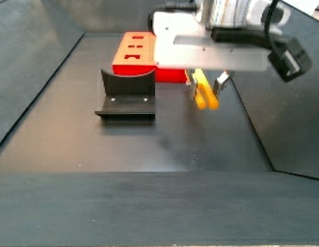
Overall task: Pick up the square-circle object. Move up. Rotate the square-circle object. Place the square-circle object on the fixture. Regrasp the square-circle object. Move to above the board. Insert the square-circle object.
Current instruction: Rotate the square-circle object.
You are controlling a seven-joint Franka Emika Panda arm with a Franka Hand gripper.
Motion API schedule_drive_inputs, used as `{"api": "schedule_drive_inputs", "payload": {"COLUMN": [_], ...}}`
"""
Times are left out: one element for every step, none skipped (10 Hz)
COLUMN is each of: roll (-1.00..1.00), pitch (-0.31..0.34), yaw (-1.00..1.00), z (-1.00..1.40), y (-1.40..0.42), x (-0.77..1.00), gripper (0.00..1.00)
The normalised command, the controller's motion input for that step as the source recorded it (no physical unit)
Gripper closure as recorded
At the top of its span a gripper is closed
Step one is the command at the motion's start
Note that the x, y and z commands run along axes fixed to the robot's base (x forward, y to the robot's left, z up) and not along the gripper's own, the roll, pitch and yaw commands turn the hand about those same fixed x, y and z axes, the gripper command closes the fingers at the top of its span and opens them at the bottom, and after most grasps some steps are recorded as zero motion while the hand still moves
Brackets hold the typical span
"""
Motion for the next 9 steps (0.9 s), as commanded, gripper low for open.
{"api": "schedule_drive_inputs", "payload": {"roll": [-0.06,-0.07,-0.08,-0.09,-0.10,-0.11,0.00,0.00,0.00], "pitch": [-0.025,-0.027,-0.028,-0.039,-0.047,-0.052,0.000,0.000,0.007], "yaw": [0.02,0.01,0.01,0.01,0.01,0.01,0.00,0.00,0.00], "z": [-0.82,-0.69,-0.60,-0.44,-0.29,-0.18,0.00,1.00,1.00], "y": [0.01,0.01,0.01,0.01,0.02,0.02,0.00,0.00,0.00], "x": [0.05,0.05,0.05,0.04,0.03,0.03,0.00,0.00,0.00], "gripper": [1.00,1.00,1.00,1.00,1.00,1.00,0.00,0.00,0.00]}}
